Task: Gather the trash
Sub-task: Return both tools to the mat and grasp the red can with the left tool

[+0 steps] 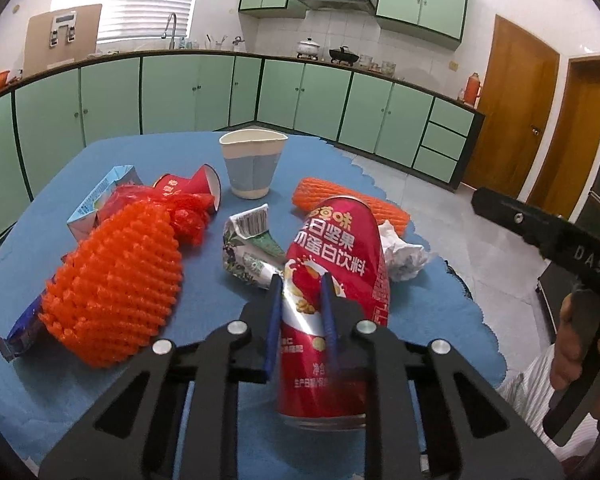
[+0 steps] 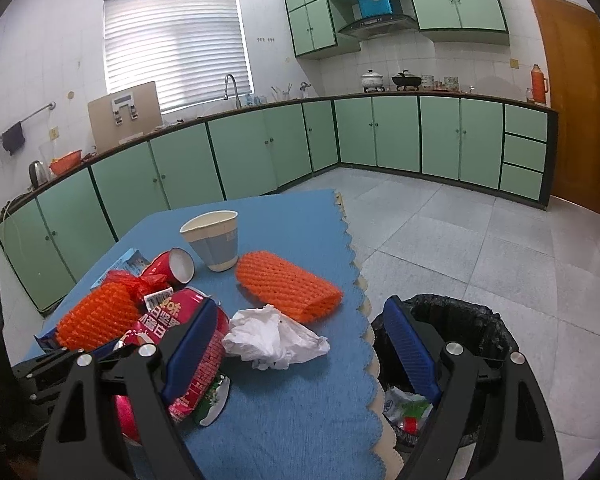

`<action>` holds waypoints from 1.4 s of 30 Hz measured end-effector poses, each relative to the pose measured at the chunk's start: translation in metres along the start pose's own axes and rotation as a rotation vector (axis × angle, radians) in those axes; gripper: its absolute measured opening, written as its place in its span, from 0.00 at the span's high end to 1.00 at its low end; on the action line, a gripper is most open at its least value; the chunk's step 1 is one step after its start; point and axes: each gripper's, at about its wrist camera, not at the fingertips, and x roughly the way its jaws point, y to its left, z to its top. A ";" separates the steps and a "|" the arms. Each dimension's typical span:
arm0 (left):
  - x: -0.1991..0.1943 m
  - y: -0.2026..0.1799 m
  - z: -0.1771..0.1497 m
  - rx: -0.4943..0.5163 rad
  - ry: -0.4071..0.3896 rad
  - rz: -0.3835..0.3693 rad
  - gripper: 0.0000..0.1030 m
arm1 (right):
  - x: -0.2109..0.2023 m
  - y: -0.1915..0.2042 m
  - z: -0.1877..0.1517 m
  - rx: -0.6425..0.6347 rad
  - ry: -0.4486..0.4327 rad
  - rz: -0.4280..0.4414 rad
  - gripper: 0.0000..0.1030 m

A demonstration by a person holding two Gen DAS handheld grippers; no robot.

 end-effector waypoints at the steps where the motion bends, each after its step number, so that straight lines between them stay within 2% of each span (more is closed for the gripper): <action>1: -0.001 -0.001 0.000 -0.001 -0.004 -0.001 0.84 | 0.001 0.000 0.000 -0.002 0.003 0.000 0.19; 7: -0.009 0.000 0.003 -0.001 -0.038 -0.018 0.88 | 0.005 0.002 -0.004 -0.007 0.023 0.010 0.19; 16: -0.034 0.008 0.018 -0.024 -0.129 0.020 1.00 | 0.003 0.004 -0.001 -0.010 0.013 0.017 0.19; 19: -0.030 0.014 0.022 -0.028 -0.102 0.032 1.00 | 0.004 0.003 -0.001 -0.008 0.016 0.020 0.19; 22: -0.020 0.022 0.019 -0.047 -0.042 0.033 1.00 | 0.005 0.006 -0.002 -0.017 0.023 0.025 0.19; 23: -0.018 0.024 0.018 -0.058 -0.023 0.025 0.99 | 0.005 0.007 -0.002 -0.022 0.024 0.025 0.19; 25: -0.015 0.028 0.016 -0.068 -0.005 0.023 0.87 | 0.005 0.008 -0.003 -0.031 0.026 0.024 0.19; 27: -0.014 0.029 0.013 -0.065 -0.005 0.028 0.63 | 0.006 0.008 -0.003 -0.028 0.027 0.025 0.19; 30: -0.005 0.031 0.010 -0.055 0.021 0.020 0.52 | 0.007 0.009 -0.003 -0.028 0.030 0.026 0.19; 33: 0.009 0.035 0.005 -0.066 0.060 -0.005 0.46 | 0.007 0.009 -0.004 -0.032 0.031 0.024 0.19; 36: 0.023 0.037 0.000 -0.074 0.098 -0.043 0.43 | 0.008 0.007 -0.004 -0.028 0.032 0.020 0.19; 40: 0.034 0.035 -0.003 -0.082 0.112 -0.088 0.40 | 0.010 0.003 -0.003 -0.021 0.034 0.010 0.19; 42: 0.036 0.032 -0.002 -0.075 0.107 -0.102 0.55 | 0.010 0.001 -0.004 -0.018 0.036 0.007 0.19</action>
